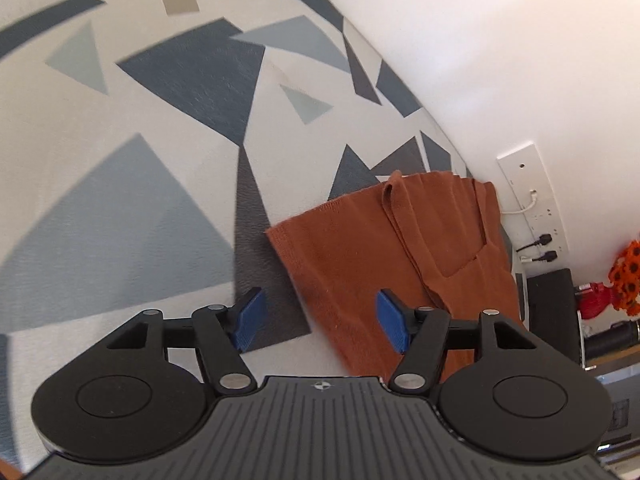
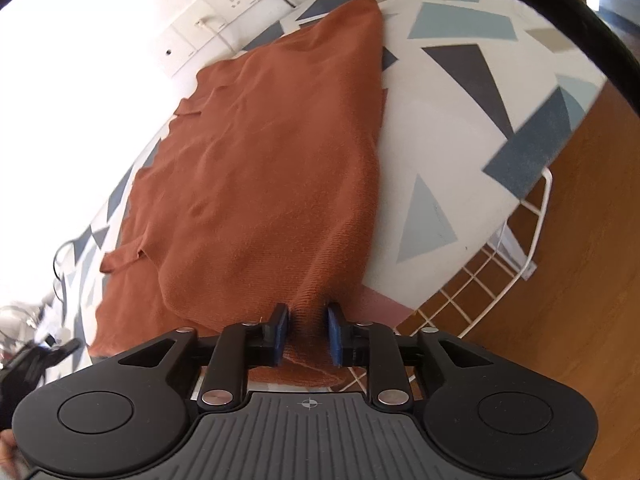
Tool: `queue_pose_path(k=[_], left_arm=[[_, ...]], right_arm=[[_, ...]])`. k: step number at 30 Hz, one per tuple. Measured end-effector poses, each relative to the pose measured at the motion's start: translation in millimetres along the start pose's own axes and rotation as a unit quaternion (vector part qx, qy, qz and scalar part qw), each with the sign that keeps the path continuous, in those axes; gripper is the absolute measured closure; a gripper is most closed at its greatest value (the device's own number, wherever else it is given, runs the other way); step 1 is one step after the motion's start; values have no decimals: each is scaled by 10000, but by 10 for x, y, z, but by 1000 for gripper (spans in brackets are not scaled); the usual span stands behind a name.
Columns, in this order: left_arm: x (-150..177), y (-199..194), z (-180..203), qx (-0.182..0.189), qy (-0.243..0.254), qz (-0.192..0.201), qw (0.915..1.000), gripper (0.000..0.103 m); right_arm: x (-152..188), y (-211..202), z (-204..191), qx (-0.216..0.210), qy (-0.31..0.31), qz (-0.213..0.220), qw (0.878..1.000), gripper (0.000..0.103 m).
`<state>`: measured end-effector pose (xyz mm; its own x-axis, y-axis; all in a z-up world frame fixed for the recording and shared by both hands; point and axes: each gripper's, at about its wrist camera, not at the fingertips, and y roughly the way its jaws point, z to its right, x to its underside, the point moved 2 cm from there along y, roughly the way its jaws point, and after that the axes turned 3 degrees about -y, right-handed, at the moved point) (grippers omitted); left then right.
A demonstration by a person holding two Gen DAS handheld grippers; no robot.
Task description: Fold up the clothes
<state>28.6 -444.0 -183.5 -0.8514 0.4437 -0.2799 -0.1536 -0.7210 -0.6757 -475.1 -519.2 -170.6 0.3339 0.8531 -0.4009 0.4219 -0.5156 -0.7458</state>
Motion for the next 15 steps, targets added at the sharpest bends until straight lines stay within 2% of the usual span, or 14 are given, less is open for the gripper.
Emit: queue_pose_path(k=[6,7,9,15], left_arm=[[-73,288,254,-155,269,-59,9995,39],[-74,329,283,-181,305,-81,9993,60],[-70,390,311,-250,328,-98,9991,92],[-41,341,245,-432,315,51,9986,95]], right_arm=[[52,-47,212,-415,666,76,9969,72],[60,-54,255,-493,788,66,9957,71],[76,-46,343,-629,979,8,9932,67],[117,60,433,-710,1202,-328,9897,66]])
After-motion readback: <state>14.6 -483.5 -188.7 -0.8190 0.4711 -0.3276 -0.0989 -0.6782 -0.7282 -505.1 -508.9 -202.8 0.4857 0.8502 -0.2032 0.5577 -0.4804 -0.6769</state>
